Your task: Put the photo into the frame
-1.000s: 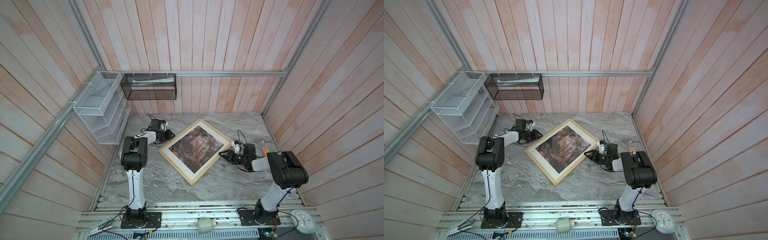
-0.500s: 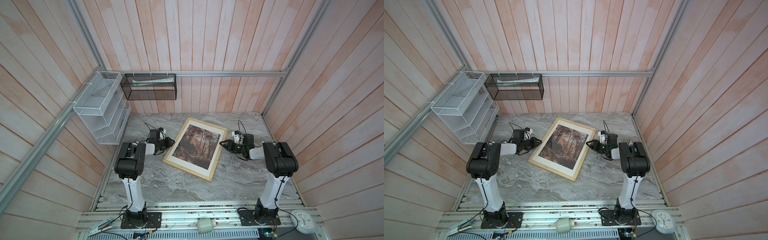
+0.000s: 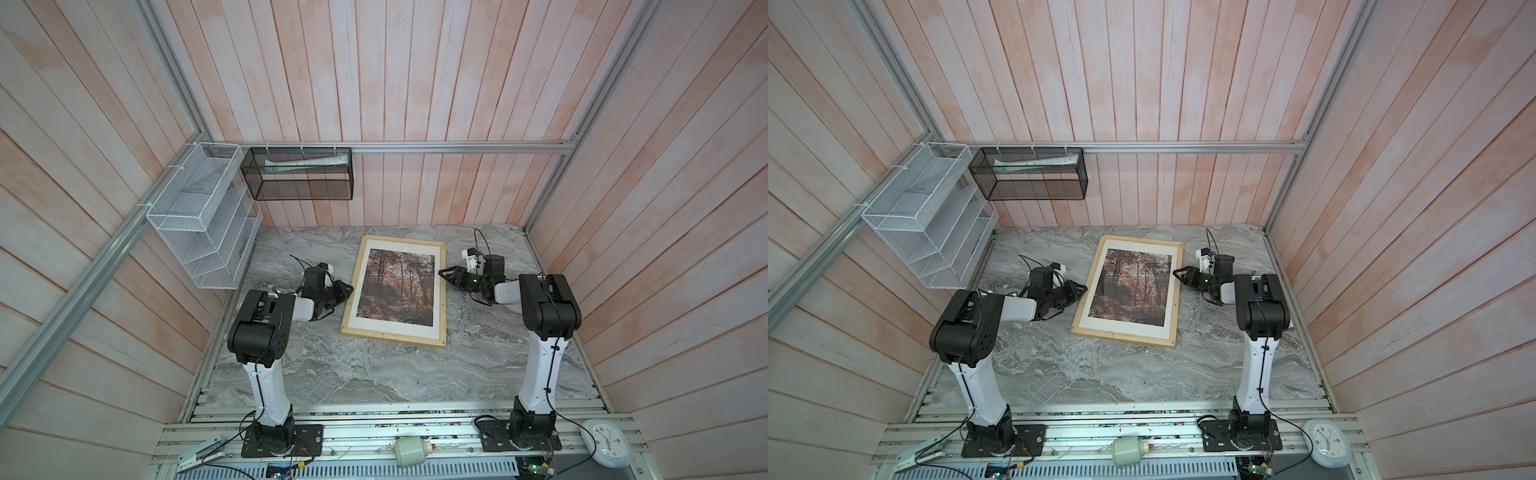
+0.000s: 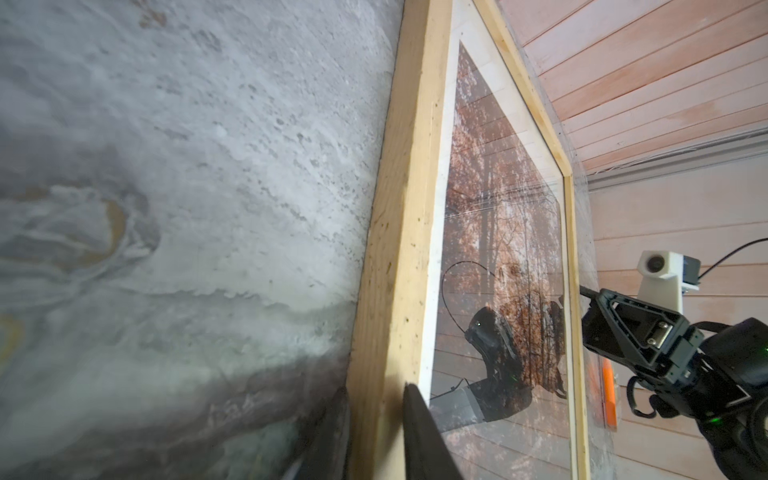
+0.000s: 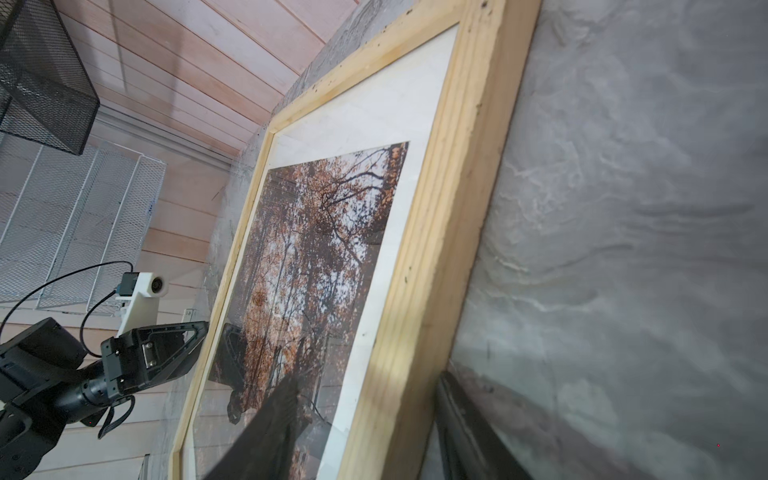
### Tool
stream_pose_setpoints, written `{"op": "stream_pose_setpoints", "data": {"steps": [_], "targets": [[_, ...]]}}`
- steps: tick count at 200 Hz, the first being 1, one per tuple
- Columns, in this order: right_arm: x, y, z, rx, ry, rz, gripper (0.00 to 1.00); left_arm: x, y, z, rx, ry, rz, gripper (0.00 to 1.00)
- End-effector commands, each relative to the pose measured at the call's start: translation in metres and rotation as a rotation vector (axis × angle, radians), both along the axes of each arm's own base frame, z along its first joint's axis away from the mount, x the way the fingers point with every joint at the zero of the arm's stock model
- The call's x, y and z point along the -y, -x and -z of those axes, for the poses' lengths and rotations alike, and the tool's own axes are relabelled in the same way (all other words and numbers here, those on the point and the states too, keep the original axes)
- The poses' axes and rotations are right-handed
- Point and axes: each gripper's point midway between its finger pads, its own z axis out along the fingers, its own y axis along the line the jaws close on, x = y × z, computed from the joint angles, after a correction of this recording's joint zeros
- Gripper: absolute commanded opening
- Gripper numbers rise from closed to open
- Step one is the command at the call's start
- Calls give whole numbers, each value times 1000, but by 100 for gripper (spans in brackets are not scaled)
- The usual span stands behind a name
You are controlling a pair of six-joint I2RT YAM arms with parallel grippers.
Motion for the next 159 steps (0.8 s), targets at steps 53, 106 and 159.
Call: {"op": "stream_pose_setpoints", "data": {"steps": [53,106,159], "targets": [[-45,22,33,-161,-55,-146,52,16,46,38,-194,-9,51,23],[-53,10,30,-152,-64,-160,52,15,47,36,-188,-19,47,23],[-57,0,28,-144,-69,-160,51,13,49,36,-193,-33,50,23]]}}
